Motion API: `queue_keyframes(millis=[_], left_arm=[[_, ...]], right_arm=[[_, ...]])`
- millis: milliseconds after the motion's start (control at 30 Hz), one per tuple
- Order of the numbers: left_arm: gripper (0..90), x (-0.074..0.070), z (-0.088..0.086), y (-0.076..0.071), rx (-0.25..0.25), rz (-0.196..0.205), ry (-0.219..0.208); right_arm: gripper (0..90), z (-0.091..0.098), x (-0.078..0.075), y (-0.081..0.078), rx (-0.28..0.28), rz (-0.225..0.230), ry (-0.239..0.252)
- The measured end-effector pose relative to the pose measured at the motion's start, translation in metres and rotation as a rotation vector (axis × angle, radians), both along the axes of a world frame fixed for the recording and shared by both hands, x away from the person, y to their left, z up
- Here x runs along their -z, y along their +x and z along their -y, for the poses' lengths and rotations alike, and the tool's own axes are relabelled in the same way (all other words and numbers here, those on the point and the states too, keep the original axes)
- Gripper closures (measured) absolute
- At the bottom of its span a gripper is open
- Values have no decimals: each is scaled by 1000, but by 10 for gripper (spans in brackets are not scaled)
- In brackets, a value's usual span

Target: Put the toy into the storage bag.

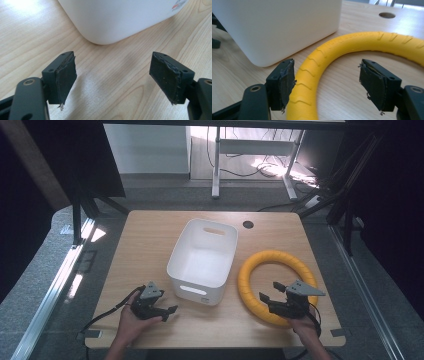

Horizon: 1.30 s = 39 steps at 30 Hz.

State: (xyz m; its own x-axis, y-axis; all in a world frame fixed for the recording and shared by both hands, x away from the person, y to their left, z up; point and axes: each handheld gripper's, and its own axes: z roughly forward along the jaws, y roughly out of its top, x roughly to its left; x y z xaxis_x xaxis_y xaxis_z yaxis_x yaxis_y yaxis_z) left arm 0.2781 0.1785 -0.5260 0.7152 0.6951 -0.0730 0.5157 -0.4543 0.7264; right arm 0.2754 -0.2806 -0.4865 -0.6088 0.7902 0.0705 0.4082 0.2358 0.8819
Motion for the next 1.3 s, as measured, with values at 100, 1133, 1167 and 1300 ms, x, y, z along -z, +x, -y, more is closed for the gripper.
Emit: queue_keyframes(millis=[100,1133,1167,1300], left_arm=[[215,0,-1,2,-7,8,-7],[212,-19,-2,-15,-12,57,-40],[214,-19,-2,-15,-15,55,-38],[218,-17,0,-13,-14,44,-27]], right_arm=[[282,10,0,2,12,-5,3],[257,14,-46,9,-187,-164,-295],[258,12,-48,10,-196,-170,-303],[274,-1,-50,16,-251,-217,-339]])
